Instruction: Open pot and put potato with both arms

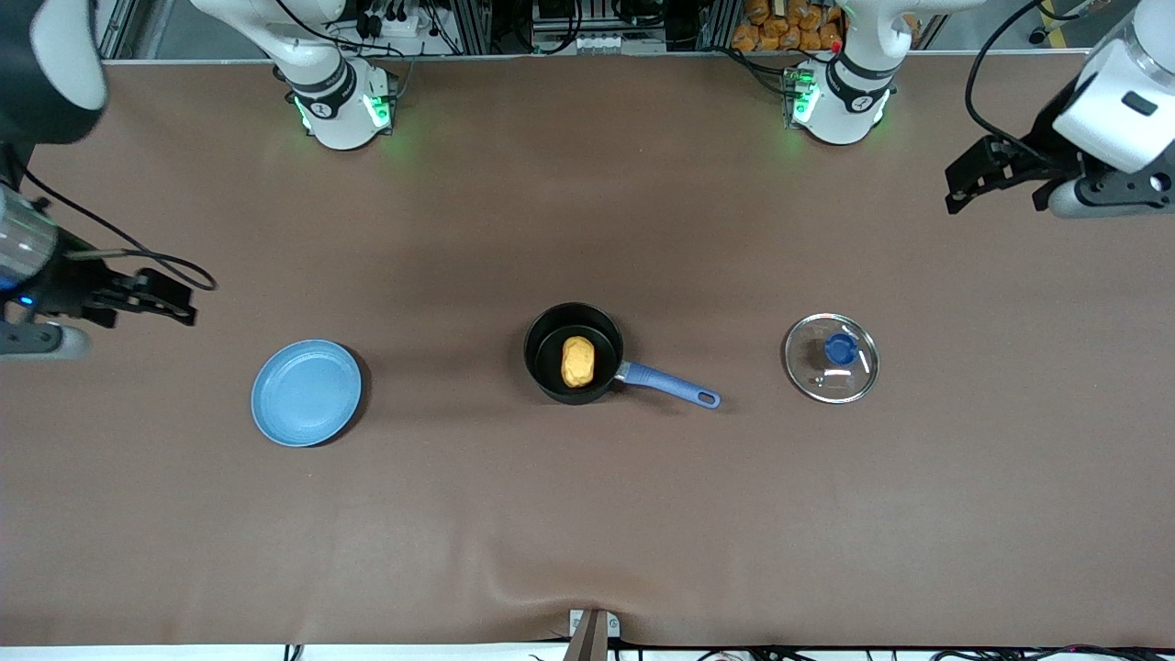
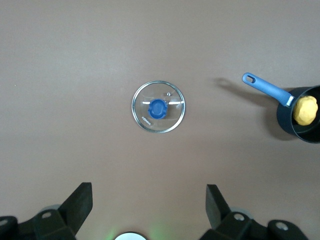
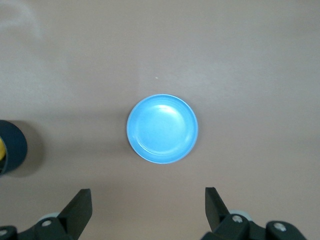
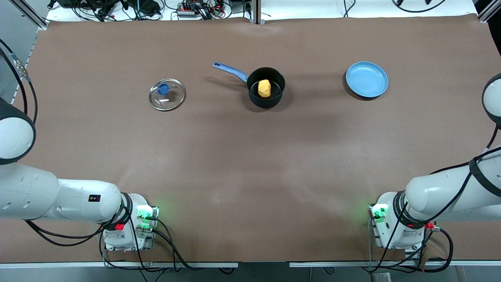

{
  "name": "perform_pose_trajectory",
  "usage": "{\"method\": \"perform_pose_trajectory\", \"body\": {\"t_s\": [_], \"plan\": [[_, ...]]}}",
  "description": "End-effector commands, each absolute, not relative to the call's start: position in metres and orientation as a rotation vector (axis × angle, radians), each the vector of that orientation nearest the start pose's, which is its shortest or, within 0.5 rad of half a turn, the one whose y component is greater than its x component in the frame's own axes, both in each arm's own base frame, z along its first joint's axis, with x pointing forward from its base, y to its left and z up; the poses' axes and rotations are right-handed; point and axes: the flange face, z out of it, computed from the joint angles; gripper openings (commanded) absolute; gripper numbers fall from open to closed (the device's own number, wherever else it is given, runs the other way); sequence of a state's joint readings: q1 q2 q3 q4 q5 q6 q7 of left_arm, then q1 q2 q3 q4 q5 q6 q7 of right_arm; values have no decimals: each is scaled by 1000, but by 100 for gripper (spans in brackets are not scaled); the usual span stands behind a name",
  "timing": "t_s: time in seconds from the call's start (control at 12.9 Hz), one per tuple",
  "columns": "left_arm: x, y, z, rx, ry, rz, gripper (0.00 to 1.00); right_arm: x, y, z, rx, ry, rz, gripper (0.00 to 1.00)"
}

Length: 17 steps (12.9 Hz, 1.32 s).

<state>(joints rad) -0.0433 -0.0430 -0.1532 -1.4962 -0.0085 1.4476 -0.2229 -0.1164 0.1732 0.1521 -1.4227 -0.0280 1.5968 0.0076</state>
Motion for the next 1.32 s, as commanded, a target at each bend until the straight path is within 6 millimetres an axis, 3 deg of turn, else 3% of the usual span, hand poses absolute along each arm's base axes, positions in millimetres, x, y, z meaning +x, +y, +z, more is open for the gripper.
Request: {"method": "perform_pose_trajectory", "body": {"t_s": [0.0,0.31,0.54,0.77,1.24], "plan": [[501,-104,678,-3131,-50,8,100,574,-10,616,-3167,-76,-26,100],[501,-99,676,-3098,-54,-2,100,544,-37,630,-3166,-37,-55,100],[500,-92,674,-3093,-61,-15,100,531,-39,649,-3164,-65,-96,100],[513,-71,672,-3065,-56,-85,100,531,-38,648,-3162,-65,-94,100],[503,-48,654,-3067,-105,-75,100,529,-35,648,-3129,-67,-96,100]]}}
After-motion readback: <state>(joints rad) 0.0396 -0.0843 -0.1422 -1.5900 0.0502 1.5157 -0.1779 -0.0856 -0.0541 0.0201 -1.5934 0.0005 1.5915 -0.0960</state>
